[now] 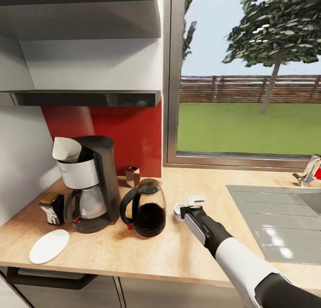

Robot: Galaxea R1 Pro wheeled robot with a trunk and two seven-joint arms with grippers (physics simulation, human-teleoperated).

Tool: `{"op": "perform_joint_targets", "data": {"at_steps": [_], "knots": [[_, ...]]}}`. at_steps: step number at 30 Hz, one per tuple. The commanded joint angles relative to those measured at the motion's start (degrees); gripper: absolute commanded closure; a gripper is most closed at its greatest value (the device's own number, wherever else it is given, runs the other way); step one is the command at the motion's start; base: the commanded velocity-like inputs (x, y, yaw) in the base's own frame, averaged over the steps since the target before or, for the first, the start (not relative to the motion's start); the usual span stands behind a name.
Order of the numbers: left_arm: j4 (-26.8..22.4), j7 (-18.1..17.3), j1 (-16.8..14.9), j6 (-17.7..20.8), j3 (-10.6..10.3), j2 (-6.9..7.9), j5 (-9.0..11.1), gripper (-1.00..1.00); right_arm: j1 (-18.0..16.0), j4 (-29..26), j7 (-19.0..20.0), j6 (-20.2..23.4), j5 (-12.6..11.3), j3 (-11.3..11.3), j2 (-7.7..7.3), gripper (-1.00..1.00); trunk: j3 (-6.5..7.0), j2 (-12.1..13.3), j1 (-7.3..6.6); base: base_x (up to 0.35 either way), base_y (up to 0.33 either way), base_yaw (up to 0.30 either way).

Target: Set up a coffee station on the kitchen countertop: keep the coffee maker on the countertop, move the bottle of coffee from the kitchen shelf to the counter next to the coffee maker, place a paper coffee filter on top of the coffee maker, put the saucer next to the coffee maker with the coffee cup on the saucer, and place the electric kettle next to the coffee maker.

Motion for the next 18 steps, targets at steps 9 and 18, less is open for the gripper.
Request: {"op": "perform_joint_targets", "data": {"at_steps": [9, 18], "knots": [[-0.28, 0.34, 0.04, -0.09, -0.4, -0.01, 0.67, -1.0, -0.07, -2.19, -0.48, 0.1, -0.43, 0.31, -0.42, 1.0, -0.1, -0.09, 0.02, -0.061, -0.254, 0.0], [-0.93, 0.4, 0.04, -2.88, -0.28, -0.15, 1.16, -1.0, -0.07, -6.57, -0.47, 0.03, -0.29, 0.79, -0.33, 1.0, 0.11, -0.09, 0.02, -0.321, -0.028, 0.0]]}}
